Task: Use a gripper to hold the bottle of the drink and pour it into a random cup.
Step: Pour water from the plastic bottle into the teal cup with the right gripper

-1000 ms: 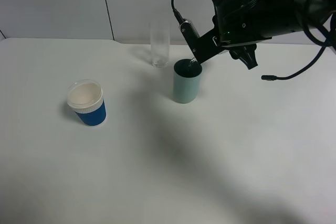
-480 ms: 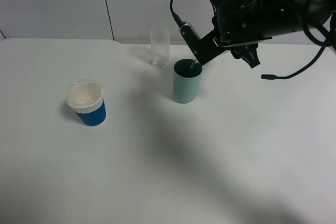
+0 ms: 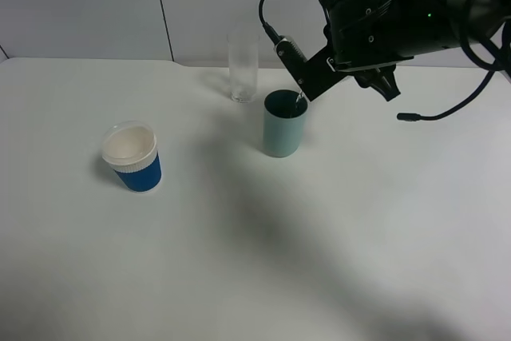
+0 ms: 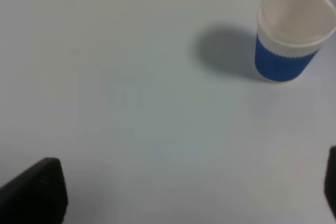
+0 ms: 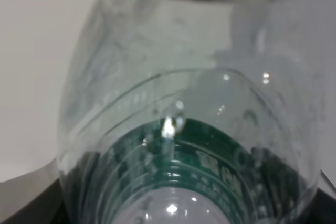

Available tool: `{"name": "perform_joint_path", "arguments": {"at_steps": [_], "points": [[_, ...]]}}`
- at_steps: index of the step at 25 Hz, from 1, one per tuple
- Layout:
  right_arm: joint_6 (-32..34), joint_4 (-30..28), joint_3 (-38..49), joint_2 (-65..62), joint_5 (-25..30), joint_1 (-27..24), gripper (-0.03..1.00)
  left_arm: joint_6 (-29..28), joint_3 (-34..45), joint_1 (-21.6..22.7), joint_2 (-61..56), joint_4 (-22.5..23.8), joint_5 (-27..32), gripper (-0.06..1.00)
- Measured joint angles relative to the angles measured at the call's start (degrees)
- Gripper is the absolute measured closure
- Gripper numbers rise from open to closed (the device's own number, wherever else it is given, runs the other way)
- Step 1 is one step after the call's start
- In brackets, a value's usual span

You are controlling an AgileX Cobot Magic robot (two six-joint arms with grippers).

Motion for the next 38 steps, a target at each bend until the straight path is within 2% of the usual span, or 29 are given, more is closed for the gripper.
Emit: {"name": "perform_joint_path", "arguments": {"at_steps": [22,31,38], "points": [[-0.4,-3.46,-0.05,0.0,0.0,0.07,0.4,0.0,0.0,0.0,0.0,0.0,0.0,-0.05],[-0.4,-3.89,-0.09,0.0,-2.99,0.4,0.4,0.0,0.0,0.0,0.0,0.0,0.0,-0.05],[-0.4,-3.89,-0.09,0.0,-3.0,0.4,0.4,0.0,0.0,0.0,0.0,0.0,0.0,-0.05]]}}
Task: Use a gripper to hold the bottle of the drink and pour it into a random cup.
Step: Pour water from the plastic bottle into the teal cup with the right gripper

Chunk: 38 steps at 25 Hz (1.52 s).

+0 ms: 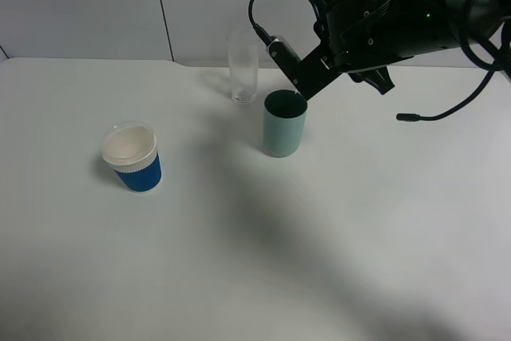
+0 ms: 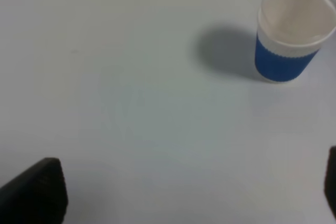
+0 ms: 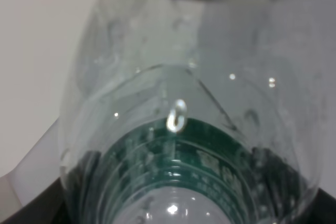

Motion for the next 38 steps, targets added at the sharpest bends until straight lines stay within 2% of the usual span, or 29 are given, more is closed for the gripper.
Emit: {"name": "perform_joint_path", "arguments": {"at_steps": [27,30,38], "points": [[0.2,-0.6,0.0,0.0,-0.04,0.0,0.4,0.0,0.0,0.0,0.0,0.0,0.0,-0.05],[3.09,1.09,0.0,0.0,-1.06,0.0,0.4,0.0,0.0,0.0,0.0,0.0,-0.05,-0.05],[19.02,6.0,0.0,0.0,-3.19,0.0,0.4,0.0,0.0,0.0,0.0,0.0,-0.05,-0.05]]}}
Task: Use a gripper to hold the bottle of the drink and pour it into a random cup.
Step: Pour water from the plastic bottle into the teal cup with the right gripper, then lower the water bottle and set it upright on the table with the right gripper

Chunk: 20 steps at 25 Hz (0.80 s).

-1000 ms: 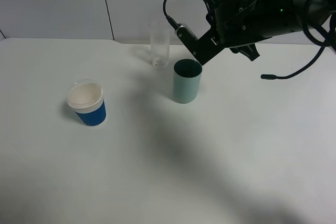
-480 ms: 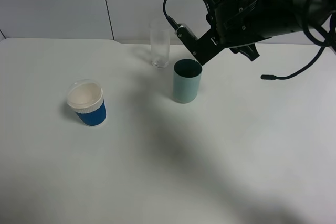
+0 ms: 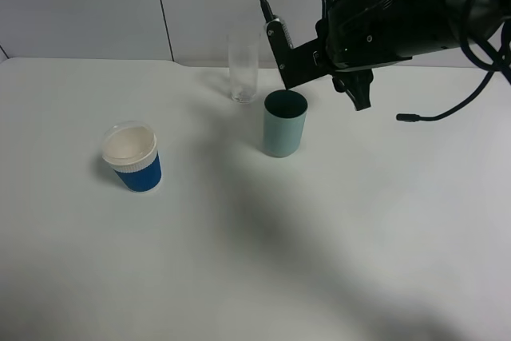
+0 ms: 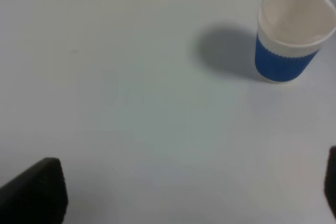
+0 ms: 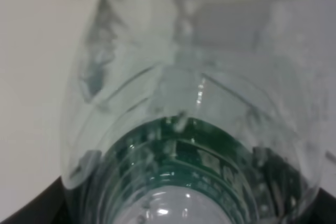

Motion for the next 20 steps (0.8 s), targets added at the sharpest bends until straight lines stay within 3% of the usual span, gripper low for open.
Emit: {"name": "perform_joint_path", "arguments": {"at_steps": [12,20], "points": [[31.28,9.88,0.0,0.0,-2.29,-0.06,0.4,0.0,0.0,0.0,0.0,0.0,0.0,-0.05],[44.36,15.11,0.0,-0.27,-6.09,-0.06,0.4,0.0,0.0,0.0,0.0,0.0,0.0,-0.05]]}}
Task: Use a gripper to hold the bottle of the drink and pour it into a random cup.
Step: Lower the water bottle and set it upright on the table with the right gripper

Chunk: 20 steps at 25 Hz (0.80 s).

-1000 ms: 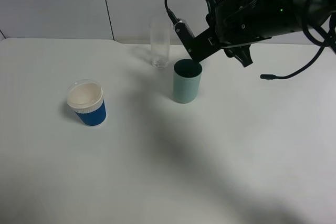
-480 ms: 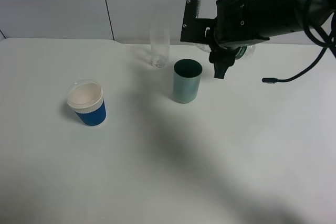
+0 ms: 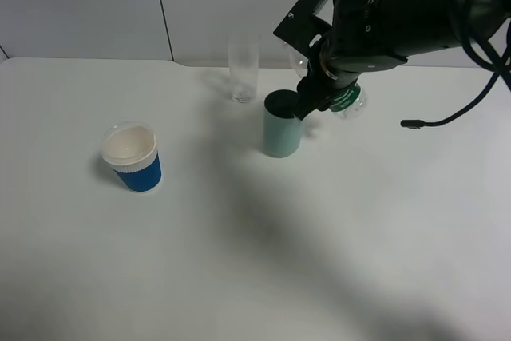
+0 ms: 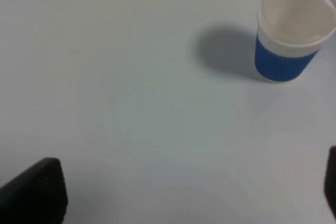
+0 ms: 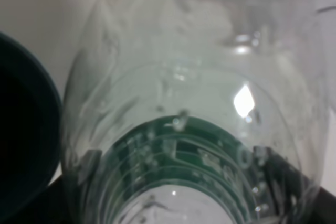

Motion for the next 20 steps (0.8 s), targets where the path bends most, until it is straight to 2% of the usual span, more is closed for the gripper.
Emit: {"name": "perform_joint_path", "arguments": {"at_steps": [4,12,16,20], "points": [[3.84,0.44,0.0,-1.85,-0.26,0.0,0.4,0.0,0.0,0.0,0.0,0.0,0.0,-0.05],[4.6,3.78,0.0,-5.81,-0.93,-1.06,0.4,0.0,0.0,0.0,0.0,0.0,0.0,-0.05],[2.09,7.62,0.0,-6.57,-2.83,-2.1,0.4,0.0,0.0,0.0,0.0,0.0,0.0,-0.05],[-5.18,15.31,0.0,-6.76,-5.83,-3.99,0.4,0.0,0.0,0.0,0.0,0.0,0.0,-0.05]]}}
